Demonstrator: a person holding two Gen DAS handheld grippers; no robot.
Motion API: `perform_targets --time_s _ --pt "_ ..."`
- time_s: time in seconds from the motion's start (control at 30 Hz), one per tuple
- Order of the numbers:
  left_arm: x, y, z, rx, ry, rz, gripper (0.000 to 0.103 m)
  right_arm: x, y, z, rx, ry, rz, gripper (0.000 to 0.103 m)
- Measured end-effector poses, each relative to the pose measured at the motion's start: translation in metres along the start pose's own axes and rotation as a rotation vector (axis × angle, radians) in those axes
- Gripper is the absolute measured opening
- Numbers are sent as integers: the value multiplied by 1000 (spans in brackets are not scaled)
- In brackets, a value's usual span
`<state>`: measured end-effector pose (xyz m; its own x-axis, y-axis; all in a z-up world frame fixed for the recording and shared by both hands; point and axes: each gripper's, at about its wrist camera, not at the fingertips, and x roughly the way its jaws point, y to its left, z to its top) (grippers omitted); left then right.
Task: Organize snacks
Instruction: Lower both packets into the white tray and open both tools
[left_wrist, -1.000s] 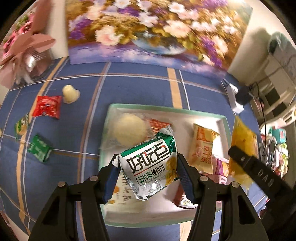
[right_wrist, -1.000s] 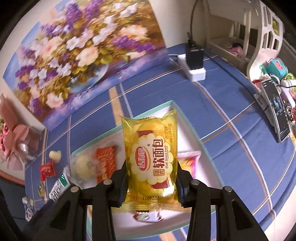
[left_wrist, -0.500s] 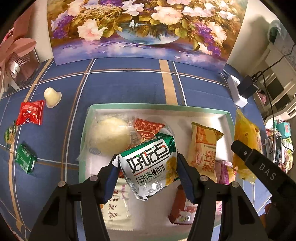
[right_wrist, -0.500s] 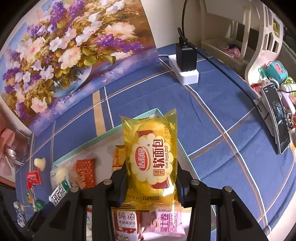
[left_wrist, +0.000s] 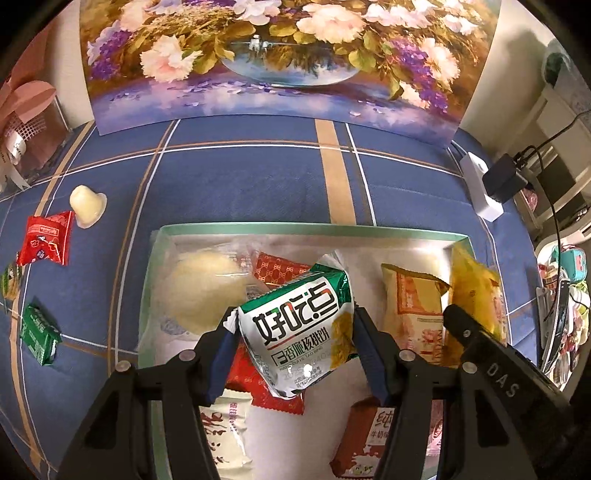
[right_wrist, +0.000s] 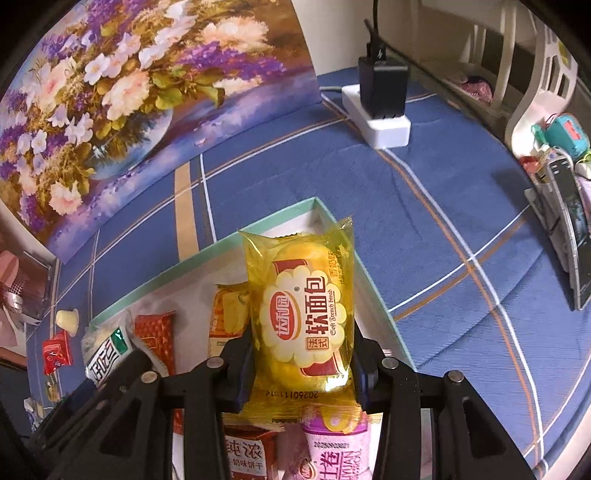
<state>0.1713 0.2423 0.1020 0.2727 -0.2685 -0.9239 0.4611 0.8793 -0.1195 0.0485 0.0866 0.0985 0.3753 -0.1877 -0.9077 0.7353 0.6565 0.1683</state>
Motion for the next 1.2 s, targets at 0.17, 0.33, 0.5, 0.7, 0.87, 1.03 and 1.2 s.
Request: perform_targets --time_s 0.17,0.33,0.5,0.7,0.87,1.03,1.2 --pt "5 -2 -1 10 10 2 62 5 6 -4 -25 8 -3 45" --pt "5 -1 -1 6 11 9 62 6 11 -6 -47 10 -10 45" --pt "4 1 -1 0 16 14 62 7 12 -7 -51 15 -2 45" --pt "5 4 0 -24 27 -10 65 9 11 -7 -45 19 -3 45" --pt "1 6 0 -37 27 -15 67 14 7 -8 -24 27 -7 45" --pt "-10 11 5 -55 8 -22 72 13 7 -6 -28 28 -11 46" --pt "-23 17 9 -80 -4 -24 72 7 8 -6 -37 31 -9 50"
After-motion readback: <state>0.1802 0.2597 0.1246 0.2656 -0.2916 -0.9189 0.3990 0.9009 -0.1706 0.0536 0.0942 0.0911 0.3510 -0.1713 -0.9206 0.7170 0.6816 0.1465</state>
